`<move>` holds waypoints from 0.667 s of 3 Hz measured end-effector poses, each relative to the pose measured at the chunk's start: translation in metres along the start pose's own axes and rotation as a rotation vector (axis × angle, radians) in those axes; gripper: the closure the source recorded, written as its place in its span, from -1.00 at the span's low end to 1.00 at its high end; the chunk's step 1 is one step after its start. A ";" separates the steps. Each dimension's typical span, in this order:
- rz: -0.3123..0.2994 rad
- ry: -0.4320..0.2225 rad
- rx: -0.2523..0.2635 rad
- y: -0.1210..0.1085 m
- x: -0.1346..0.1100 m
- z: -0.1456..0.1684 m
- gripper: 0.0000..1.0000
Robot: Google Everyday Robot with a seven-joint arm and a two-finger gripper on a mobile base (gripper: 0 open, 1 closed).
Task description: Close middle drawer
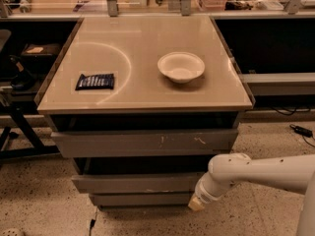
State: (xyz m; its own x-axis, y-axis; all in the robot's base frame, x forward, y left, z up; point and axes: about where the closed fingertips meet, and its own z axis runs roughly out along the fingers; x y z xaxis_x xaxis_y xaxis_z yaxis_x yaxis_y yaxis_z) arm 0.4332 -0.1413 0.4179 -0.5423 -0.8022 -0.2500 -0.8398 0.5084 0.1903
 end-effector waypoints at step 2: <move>0.035 -0.042 0.059 -0.027 -0.012 0.002 1.00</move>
Offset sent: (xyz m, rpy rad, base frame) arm 0.0563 -0.0095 -0.0040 0.0056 -0.1065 -0.1050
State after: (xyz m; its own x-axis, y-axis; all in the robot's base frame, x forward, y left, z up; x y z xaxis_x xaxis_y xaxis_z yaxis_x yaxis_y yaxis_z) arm 0.4621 -0.1449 0.4134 -0.5711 -0.7700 -0.2844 -0.8195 0.5548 0.1436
